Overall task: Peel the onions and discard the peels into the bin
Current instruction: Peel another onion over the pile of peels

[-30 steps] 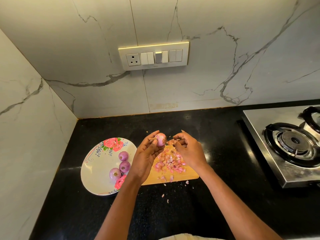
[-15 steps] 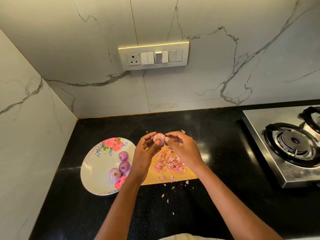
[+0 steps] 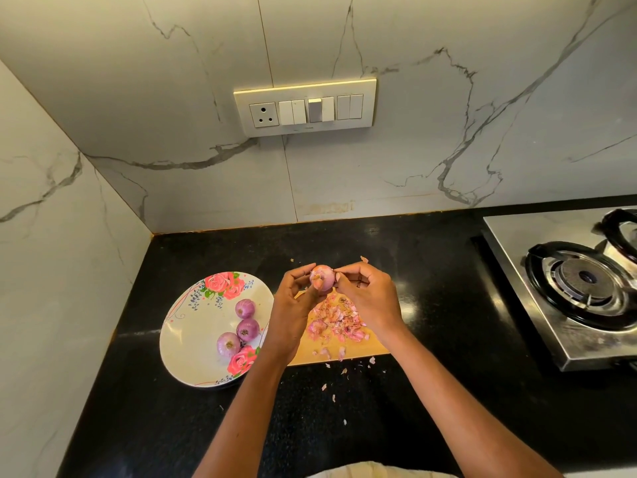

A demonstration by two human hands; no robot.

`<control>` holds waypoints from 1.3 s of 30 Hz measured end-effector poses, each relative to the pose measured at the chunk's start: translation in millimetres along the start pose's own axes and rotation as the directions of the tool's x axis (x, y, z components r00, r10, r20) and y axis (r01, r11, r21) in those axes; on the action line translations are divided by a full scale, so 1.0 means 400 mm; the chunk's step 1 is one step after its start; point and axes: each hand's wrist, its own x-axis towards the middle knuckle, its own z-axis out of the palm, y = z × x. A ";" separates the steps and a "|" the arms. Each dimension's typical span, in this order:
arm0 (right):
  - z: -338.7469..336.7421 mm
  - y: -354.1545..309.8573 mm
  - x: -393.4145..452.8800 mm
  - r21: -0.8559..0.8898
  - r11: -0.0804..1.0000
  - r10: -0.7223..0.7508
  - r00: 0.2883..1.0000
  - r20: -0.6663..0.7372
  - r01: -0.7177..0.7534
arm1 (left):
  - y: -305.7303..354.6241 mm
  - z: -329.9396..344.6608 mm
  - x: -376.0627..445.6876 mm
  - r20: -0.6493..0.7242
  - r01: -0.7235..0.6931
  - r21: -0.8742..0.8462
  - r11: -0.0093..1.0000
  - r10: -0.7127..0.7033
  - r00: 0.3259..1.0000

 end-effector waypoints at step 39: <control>-0.021 0.016 0.014 -0.162 0.986 0.038 0.998 0.041 -0.031 | 0.021 -0.010 -0.004 0.017 0.082 -0.162 0.983 -0.080 0.997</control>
